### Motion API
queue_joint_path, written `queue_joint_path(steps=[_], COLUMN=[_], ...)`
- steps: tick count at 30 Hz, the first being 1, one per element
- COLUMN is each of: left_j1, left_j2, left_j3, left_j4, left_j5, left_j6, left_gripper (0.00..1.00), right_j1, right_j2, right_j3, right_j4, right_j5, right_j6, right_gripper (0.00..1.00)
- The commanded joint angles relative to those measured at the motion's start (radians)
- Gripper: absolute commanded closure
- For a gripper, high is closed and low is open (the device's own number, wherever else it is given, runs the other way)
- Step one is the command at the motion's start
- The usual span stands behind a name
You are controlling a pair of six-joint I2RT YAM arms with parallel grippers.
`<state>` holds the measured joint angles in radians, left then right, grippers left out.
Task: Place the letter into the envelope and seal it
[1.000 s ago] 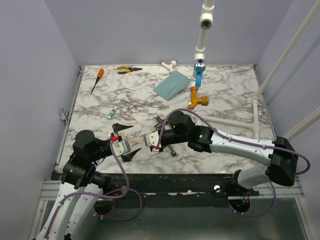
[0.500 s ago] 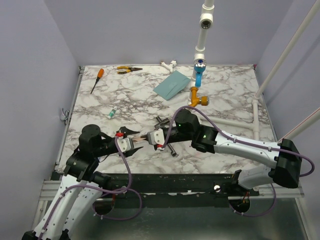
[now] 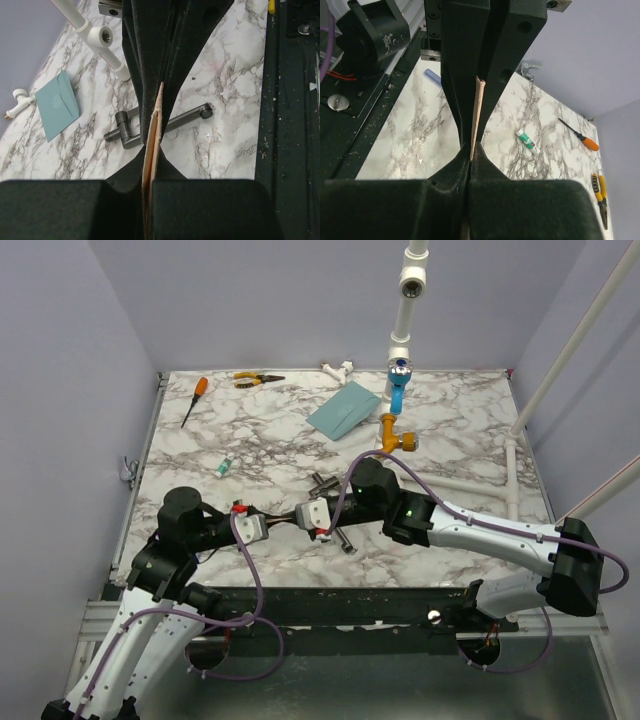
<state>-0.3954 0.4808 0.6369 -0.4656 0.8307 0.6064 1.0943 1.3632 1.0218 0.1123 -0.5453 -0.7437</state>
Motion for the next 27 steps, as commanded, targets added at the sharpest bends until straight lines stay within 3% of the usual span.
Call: queue_joint_path(steps=[1,6,10,12,17,22,27], left_j1=[-0.008,-0.008,-0.008,-0.008,-0.008,-0.008,-0.005], left_j2=[-0.003,0.005,0.026,0.027,0.026,0.038,0.034], left_j3=[0.032,0.013,-0.012,-0.019,-0.019,-0.040,-0.082], left_j4=[-0.032,-0.033,-0.033,-0.033,-0.033,-0.033,-0.033], left_j5=[0.031,-0.035,-0.102,-0.108,-0.183,-0.287,-0.373], left_j6=[0.007,-0.026,-0.057,-0.040,0.029,0.128,0.171], left_gripper=[1.00,1.00,1.00,1.00,1.00,1.00,1.00], right_j1=[0.008,0.008,0.007,0.008,0.008,0.008,0.007], right_j2=[-0.001,0.033,0.042,0.058,0.096,0.103,0.093], right_j3=[0.016,0.018,-0.061,-0.079,-0.073,-0.078,-0.065], right_j4=[0.024,0.046,0.221,0.274,0.258,0.244,0.191], right_j5=[-0.009,0.058,0.162,0.206,0.278,0.292,0.308], right_j6=[0.019,0.113,0.210,0.246,0.271,0.276,0.306], right_gripper=[0.99,0.99,0.79,0.76,0.65,0.45,0.36])
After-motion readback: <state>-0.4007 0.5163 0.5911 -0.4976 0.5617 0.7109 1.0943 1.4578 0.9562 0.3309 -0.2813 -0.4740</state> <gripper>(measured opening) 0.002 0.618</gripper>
